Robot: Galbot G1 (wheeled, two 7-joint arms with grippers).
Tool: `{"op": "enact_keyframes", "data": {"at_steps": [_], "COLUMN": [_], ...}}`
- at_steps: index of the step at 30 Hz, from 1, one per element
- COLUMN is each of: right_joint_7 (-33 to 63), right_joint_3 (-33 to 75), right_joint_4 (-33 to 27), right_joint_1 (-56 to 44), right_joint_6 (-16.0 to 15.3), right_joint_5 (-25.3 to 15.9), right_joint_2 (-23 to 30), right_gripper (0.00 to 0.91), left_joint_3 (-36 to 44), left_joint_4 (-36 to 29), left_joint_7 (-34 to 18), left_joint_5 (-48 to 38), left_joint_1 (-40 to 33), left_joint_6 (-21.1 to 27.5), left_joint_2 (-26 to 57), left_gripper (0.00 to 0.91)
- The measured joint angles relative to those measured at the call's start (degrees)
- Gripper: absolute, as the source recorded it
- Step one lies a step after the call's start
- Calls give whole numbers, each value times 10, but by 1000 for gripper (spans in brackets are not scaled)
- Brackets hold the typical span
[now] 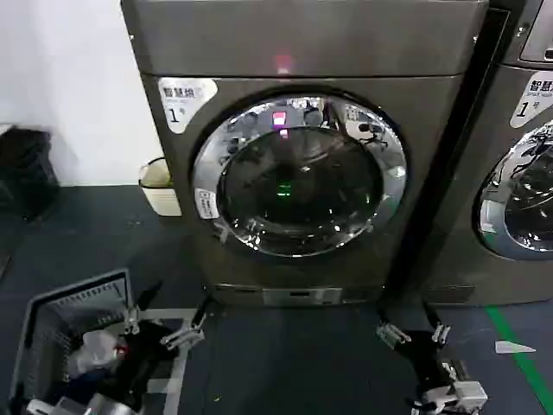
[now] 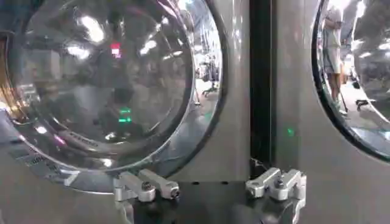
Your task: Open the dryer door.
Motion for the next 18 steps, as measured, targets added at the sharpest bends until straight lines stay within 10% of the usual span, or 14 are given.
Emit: {"op": "enact_keyframes", "data": {"at_steps": [18], "right_joint_7": [-155], "right_joint_3": [-63], "right_joint_4": [-81], "right_joint_1": [193], "right_joint_6": [-33], "right_joint_5": [149], "right_joint_2": [-198], "right_gripper": [907], "left_joint_3": [5], "left_joint_4": [-22], "left_joint_7": [-2], "left_joint_5": [44], "left_joint_1": [-5], "left_joint_6": [89], "left_joint_2": [-1], "left_gripper": [907]}}
